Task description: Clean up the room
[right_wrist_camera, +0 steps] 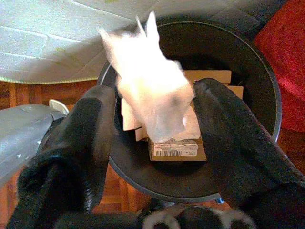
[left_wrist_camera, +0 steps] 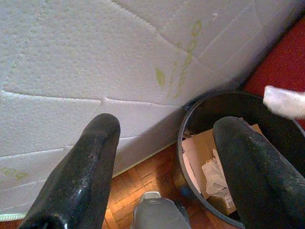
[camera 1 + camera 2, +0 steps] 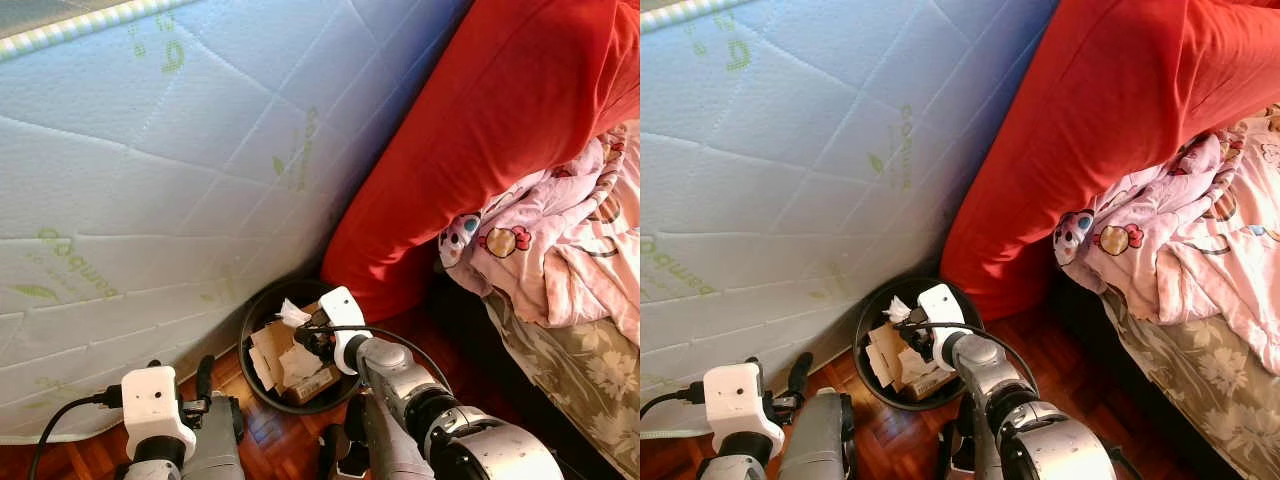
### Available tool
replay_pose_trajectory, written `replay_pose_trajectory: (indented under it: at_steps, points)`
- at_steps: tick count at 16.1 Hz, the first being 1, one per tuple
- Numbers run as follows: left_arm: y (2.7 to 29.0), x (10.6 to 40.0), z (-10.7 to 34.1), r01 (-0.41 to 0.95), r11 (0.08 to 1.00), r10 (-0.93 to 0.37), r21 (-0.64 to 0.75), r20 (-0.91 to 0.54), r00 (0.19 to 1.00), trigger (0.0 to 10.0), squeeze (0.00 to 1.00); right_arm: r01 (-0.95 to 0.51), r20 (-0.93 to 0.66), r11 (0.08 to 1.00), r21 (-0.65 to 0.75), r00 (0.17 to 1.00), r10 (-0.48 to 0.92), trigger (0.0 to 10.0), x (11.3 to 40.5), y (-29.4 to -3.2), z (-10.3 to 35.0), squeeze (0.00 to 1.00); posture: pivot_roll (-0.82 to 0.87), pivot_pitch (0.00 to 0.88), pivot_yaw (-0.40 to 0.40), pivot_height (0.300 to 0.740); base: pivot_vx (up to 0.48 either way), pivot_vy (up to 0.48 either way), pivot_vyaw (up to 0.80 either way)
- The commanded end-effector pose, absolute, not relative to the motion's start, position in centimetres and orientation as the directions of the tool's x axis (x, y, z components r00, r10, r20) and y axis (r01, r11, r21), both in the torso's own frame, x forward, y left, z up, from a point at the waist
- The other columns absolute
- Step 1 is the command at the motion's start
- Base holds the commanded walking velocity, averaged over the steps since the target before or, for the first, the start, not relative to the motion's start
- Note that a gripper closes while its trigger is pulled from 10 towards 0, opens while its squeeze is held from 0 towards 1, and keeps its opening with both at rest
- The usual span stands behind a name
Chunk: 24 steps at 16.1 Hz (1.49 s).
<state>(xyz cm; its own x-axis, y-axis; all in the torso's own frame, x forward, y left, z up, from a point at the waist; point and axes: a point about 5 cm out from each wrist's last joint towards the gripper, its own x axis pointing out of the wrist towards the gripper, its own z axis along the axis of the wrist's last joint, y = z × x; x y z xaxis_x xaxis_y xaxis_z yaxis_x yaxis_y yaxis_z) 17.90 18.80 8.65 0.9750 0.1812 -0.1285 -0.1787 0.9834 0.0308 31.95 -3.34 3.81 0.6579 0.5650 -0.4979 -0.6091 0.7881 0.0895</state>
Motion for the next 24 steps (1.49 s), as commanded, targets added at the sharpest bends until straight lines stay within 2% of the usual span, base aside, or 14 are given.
replay_pose_trajectory:
  at_steps: [1, 6, 7, 8, 11, 12, 14, 15, 17, 19, 22, 24]
  points:
    - [18.6, 17.5, 8.0, -0.179, 0.983, 0.181, 0.029, -0.169, 0.969, 10.0, 0.0, -0.613, -0.53, 0.786, 0.078, 0.642, 0.553, 10.0, 31.5, -3.6, 3.1, 1.0, 0.3, 0.336, -0.188, 0.644, 0.0, 0.0, 0.0]
    - [18.7, 17.6, 8.0, -0.18, 0.983, 0.182, 0.028, -0.169, 0.969, 10.0, 0.0, -0.611, -0.526, 0.79, 0.052, 0.656, 0.542, 10.0, 31.7, -3.7, 3.3, 1.0, 0.3, 0.336, -0.183, 0.644, 0.0, 0.0, 0.0]
    - [18.7, 17.7, 7.9, -0.179, 0.983, 0.181, 0.028, -0.17, 0.969, 10.0, 0.0, -0.591, -0.507, 0.805, 0.05, 0.679, 0.531, 10.0, 32.1, -3.9, 3.7, 1.0, 0.29, 0.332, -0.181, 0.644, 0.0, 0.0, 0.0]
    - [18.8, 17.8, 7.7, -0.181, 0.983, 0.183, 0.029, -0.174, 0.968, 10.0, 0.0, -0.553, -0.484, 0.832, 0.042, 0.717, 0.501, 10.0, 32.7, -4.5, 4.1, 0.0, 0.29, 0.323, -0.179, 0.644, 0.0, 0.0, 0.0]
    - [19.2, 18.1, 6.7, -0.188, 0.982, 0.191, 0.036, -0.194, 0.962, 10.0, 0.0, -0.369, -0.427, 0.924, 0.101, 0.823, 0.375, 10.0, 33.9, -8.1, 4.7, 0.0, 0.27, 0.288, -0.169, 0.644, 0.0, 0.0, 0.0]
    - [19.6, 18.3, 5.9, -0.191, 0.981, 0.195, 0.041, -0.213, 0.957, 10.0, 0.0, -0.165, -0.409, 0.973, 0.162, 0.886, 0.218, 10.0, 33.6, -12.2, 3.7, 0.0, 0.25, 0.266, -0.166, 0.644, 0.0, 0.0, 0.0]
    - [19.9, 18.6, 4.9, -0.186, 0.981, 0.192, 0.049, -0.236, 0.953, 10.0, 0.0, 0.012, -0.433, 0.989, 0.147, 0.9, 0.053, 10.0, 31.2, -17.0, 1.3, 0.0, 0.22, 0.225, -0.159, 0.644, 0.0, 0.0, 0.0]
    - [20.1, 19.0, 4.3, -0.184, 0.982, 0.191, 0.053, -0.249, 0.949, 10.0, 0.0, 0.046, -0.452, 0.994, 0.101, 0.892, 0.005, 10.0, 29.7, -18.8, 0.2, 0.0, 0.22, 0.204, -0.155, 0.644, 0.0, 0.0, 0.0]
    - [20.5, 19.9, 3.1, -0.177, 0.982, 0.187, 0.062, -0.271, 0.944, 10.0, 0.0, 0.125, -0.489, 0.986, 0.106, 0.87, -0.057, 10.0, 26.6, -21.4, -1.9, 0.0, 0.19, 0.145, -0.143, 0.644, 0.0, 0.0, 0.0]
    - [21.0, 21.0, 2.0, -0.168, 0.983, 0.181, 0.071, -0.285, 0.941, 10.0, 0.0, 0.18, -0.505, 0.975, 0.134, 0.859, -0.089, 10.0, 23.9, -22.2, -3.5, 0.0, 0.17, 0.087, -0.124, 0.644, 0.0, 0.0, 0.0]
    - [21.5, 22.4, 0.6, -0.147, 0.986, 0.166, 0.083, -0.321, 0.932, 10.0, 0.0, 0.224, -0.525, 0.962, 0.158, 0.844, -0.11, 10.0, 22.7, -20.7, -4.6, 0.0, 0.15, 0.015, -0.094, 0.649, 0.0, 0.0, 0.0]
    - [21.6, 22.9, -0.3, -0.126, 0.988, 0.149, 0.087, -0.351, 0.925, 10.0, 0.0, 0.228, -0.545, 0.957, 0.178, 0.833, -0.097, 10.0, 22.8, -19.6, -4.8, 0.0, 0.13, 0.0, -0.075, 0.674, 0.0, 0.0, 0.0]
